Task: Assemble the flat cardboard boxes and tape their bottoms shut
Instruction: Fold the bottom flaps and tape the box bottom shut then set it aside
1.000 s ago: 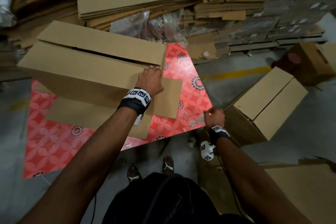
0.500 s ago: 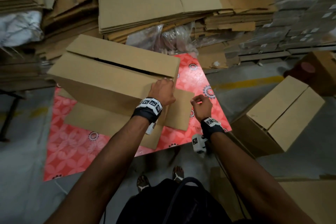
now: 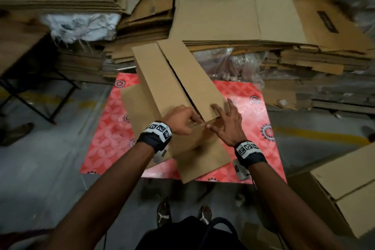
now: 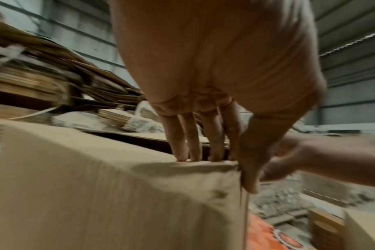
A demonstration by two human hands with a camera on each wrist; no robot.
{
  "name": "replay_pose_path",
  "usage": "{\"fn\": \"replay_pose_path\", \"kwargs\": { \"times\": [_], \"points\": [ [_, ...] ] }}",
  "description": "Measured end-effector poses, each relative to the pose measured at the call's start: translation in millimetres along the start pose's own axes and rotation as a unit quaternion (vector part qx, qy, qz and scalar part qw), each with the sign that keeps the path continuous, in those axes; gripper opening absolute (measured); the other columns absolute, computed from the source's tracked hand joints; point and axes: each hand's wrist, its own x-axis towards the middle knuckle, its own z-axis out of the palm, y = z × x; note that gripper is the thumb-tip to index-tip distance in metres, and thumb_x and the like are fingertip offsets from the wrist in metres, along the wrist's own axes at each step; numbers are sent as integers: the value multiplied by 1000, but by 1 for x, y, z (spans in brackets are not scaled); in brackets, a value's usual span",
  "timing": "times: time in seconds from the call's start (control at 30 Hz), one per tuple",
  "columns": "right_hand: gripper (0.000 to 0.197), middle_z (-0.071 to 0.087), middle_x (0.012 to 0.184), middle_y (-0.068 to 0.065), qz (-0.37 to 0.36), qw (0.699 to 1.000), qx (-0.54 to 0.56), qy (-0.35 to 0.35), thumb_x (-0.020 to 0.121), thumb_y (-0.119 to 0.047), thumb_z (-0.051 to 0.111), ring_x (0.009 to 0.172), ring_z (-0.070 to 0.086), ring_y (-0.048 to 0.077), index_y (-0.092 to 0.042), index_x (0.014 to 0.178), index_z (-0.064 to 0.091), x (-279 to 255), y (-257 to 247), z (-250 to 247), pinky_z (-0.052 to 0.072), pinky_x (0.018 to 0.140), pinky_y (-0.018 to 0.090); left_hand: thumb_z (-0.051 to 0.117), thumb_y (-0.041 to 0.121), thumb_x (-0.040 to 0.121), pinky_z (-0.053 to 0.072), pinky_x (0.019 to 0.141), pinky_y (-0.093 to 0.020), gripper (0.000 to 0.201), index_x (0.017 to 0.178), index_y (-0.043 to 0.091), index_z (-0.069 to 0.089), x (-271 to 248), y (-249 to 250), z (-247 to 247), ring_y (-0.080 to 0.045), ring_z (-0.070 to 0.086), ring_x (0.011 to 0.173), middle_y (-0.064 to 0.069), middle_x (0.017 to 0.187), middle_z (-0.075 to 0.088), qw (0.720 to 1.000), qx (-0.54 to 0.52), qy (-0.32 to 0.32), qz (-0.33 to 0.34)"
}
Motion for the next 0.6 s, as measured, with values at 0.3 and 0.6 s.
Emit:
{"fn": "replay_pose_path", "kwargs": {
  "times": [0.3, 0.6],
  "points": [
    [53, 58, 124, -3, -45, 988, 104, 106, 92, -65, 61, 115, 57, 23, -26, 127, 62, 2, -22, 5, 46, 98, 53, 59, 52, 80, 47, 105, -38, 52, 129, 36, 61, -19, -37, 34, -17, 51, 129, 4, 131, 62, 982, -76, 163, -50],
    [56, 54, 134, 2, -163, 983, 19, 82, 87, -57, 69, 128, 51, 27, -25, 133, 59, 13, -31, -14, 35, 101, 56, 63, 36, 95, 27, 122, -37, 73, 156, 11, 31, -15, -31, 59, -26, 34, 142, -12, 154, 42, 972, -88, 215, 23]
  ]
}}
